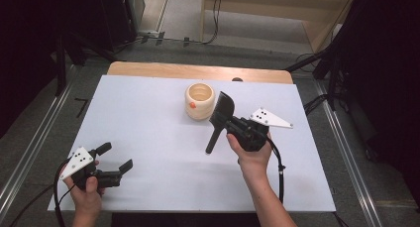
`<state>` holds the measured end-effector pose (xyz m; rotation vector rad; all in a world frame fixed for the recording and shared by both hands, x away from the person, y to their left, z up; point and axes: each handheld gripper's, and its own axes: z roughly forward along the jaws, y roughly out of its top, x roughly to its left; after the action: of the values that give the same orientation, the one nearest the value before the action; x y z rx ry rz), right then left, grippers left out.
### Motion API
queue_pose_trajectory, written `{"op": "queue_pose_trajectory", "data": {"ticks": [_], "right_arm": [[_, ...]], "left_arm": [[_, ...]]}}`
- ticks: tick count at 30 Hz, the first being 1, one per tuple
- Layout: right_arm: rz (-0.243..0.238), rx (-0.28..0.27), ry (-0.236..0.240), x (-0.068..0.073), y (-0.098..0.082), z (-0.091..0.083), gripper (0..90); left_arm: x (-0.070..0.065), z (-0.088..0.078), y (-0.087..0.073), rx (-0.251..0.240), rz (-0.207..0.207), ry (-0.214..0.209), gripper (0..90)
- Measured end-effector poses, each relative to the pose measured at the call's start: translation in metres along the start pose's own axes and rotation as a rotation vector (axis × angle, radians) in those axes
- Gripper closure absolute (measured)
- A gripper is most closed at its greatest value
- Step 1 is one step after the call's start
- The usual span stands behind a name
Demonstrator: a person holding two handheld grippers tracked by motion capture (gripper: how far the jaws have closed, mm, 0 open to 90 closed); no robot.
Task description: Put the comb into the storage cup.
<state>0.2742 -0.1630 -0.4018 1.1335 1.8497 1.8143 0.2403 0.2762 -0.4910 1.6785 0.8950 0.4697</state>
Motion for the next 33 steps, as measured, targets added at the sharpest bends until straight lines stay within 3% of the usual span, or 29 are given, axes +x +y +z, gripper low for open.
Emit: {"op": "queue_pose_trajectory", "data": {"ticks": [17, 33], "right_arm": [[-0.009, -0.042, -0.004, -0.007, 0.019, 0.008, 82.5], [-0.060, -0.071, -0.025, -0.008, 0.036, 0.017, 82.5]], "left_arm": [[-0.001, 0.001, 0.000, 0.014, 0.010, 0.000, 0.0], [-0.002, 0.001, 0.000, 0.020, 0.014, 0.008, 0.0]]}}
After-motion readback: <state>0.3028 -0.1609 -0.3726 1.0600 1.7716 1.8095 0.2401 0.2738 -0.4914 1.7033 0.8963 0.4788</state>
